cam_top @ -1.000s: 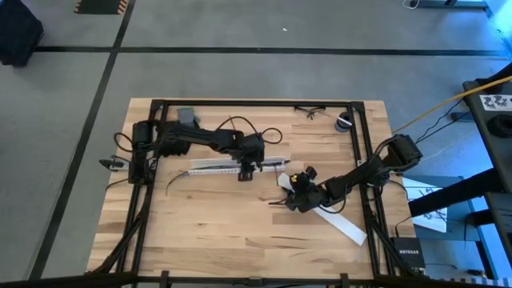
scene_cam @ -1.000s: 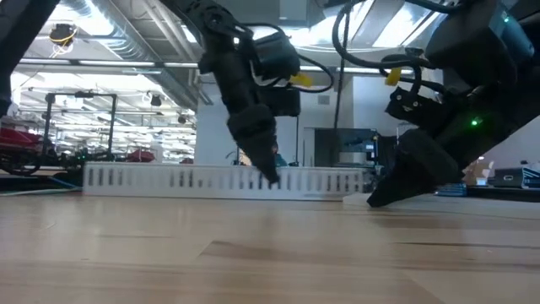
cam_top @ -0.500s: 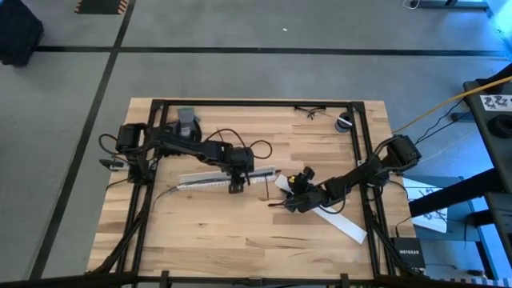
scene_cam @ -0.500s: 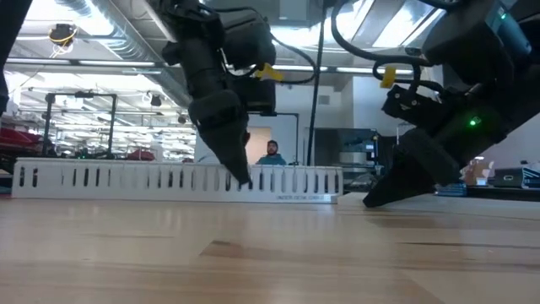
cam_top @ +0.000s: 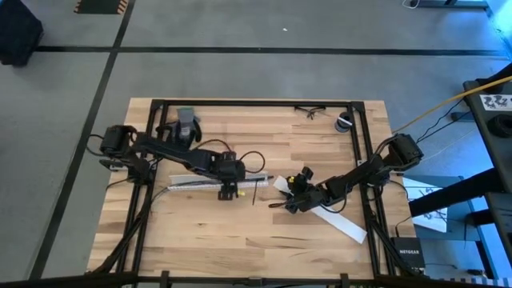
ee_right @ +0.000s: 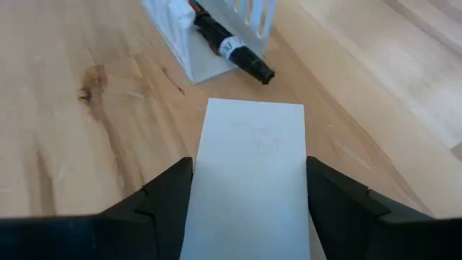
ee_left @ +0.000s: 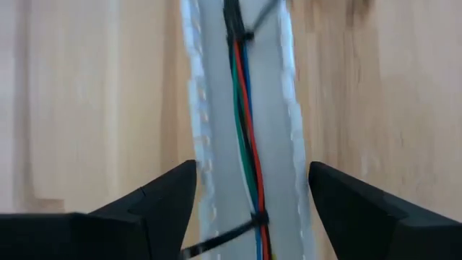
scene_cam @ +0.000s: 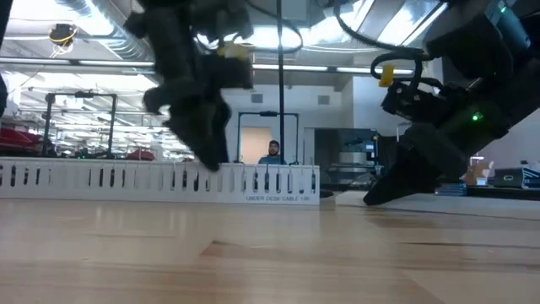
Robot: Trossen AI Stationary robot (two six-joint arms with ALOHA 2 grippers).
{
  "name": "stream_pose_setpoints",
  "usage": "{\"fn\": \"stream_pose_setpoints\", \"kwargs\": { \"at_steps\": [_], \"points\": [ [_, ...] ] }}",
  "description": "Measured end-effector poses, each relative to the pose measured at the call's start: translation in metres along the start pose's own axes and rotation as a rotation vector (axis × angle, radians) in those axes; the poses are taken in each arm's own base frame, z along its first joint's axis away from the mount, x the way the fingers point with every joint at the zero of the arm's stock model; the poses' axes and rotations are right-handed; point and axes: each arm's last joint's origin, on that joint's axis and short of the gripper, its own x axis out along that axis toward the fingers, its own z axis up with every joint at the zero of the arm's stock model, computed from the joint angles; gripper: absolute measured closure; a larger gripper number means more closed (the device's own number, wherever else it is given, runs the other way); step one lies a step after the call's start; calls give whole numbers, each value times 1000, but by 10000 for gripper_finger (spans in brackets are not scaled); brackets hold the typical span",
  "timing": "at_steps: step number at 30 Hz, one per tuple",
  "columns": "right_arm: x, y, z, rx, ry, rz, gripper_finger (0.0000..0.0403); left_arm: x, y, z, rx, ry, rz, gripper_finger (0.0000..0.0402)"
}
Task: Ziptie cables
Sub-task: Close the white cable duct with the lid
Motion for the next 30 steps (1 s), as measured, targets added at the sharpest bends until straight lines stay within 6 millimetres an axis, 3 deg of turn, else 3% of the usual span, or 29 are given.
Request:
{"fn": "stream_pose_setpoints", "kwargs": {
  "at_steps": [5,14,18,22,30],
  "points": [
    [-8,1,8,-77,-17,49,173,-7,-2,-3,-30,-89,4,151],
    [-11,1,37,-151,-47,93,173,3,-6,-5,-58,-194,2,153],
    [-11,-1,35,-127,30,93,171,4,-6,-3,-72,-233,2,153],
    [-11,-1,34,4,57,78,171,4,-6,-4,-72,-228,2,155],
    [12,8,21,102,38,73,167,4,-6,-3,-82,-235,2,156]
  ]
}}
